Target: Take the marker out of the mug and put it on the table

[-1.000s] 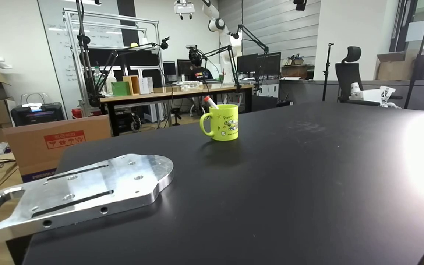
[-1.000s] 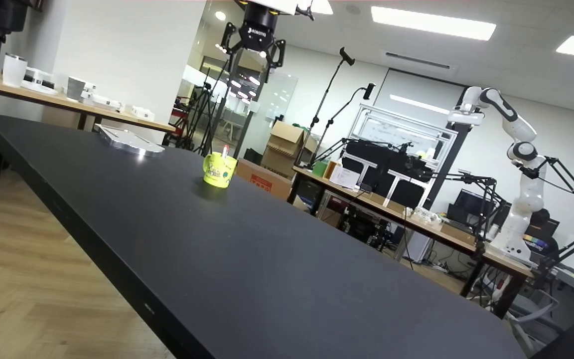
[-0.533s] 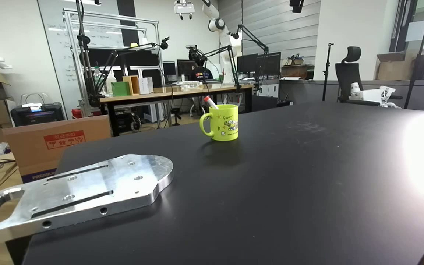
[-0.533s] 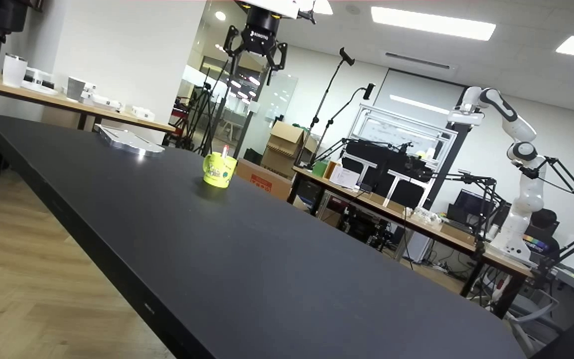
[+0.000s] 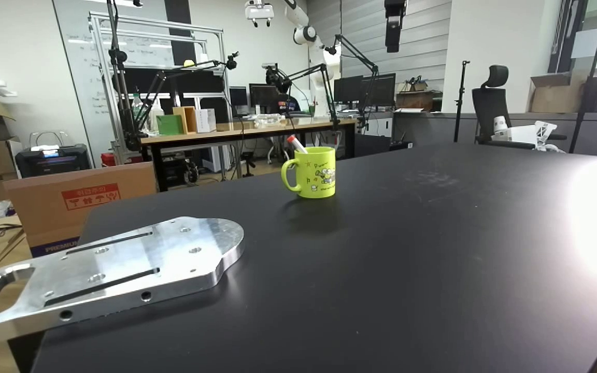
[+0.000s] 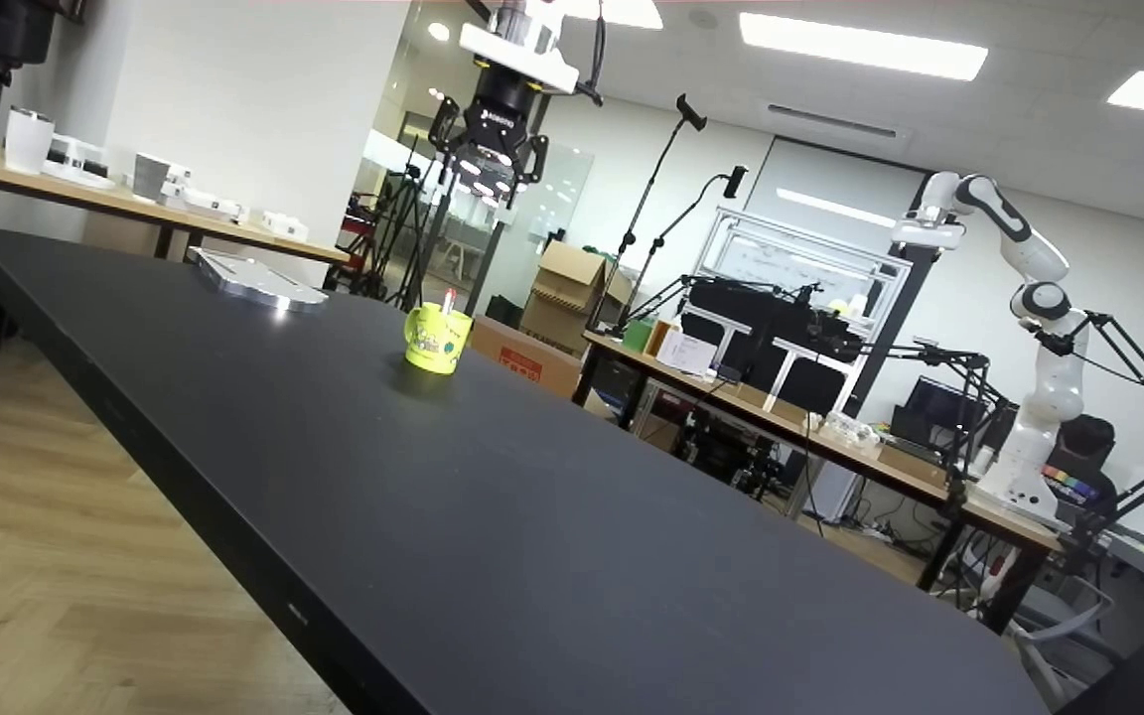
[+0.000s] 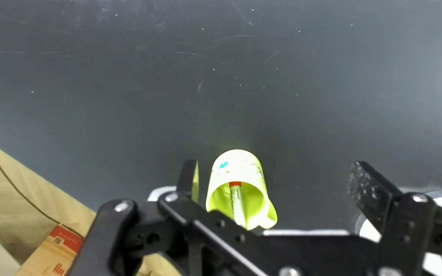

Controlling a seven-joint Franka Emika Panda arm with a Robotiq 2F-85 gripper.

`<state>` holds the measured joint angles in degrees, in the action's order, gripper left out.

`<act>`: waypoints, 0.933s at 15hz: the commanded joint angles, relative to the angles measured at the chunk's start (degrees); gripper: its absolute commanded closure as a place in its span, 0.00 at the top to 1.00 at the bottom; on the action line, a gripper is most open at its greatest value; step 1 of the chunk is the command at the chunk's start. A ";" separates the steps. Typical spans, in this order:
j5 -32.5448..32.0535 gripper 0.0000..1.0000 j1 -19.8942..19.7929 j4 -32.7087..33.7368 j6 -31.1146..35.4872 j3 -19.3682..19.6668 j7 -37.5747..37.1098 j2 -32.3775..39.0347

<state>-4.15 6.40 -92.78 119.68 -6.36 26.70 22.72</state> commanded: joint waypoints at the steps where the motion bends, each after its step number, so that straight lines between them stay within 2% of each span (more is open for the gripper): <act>1: -4.58 1.00 2.07 14.09 -9.04 -0.75 -0.26 10.42; 7: -15.34 1.00 7.50 30.93 -15.57 0.28 2.11 22.26; 9: -16.76 1.00 8.82 35.96 -17.61 0.33 3.21 25.84; 10: -15.33 1.00 7.21 27.36 -13.65 -0.50 1.67 20.83; 14: -16.24 1.00 8.44 32.43 -15.37 -0.24 2.31 24.55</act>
<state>-20.39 14.85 -60.34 104.31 -6.60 29.02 47.28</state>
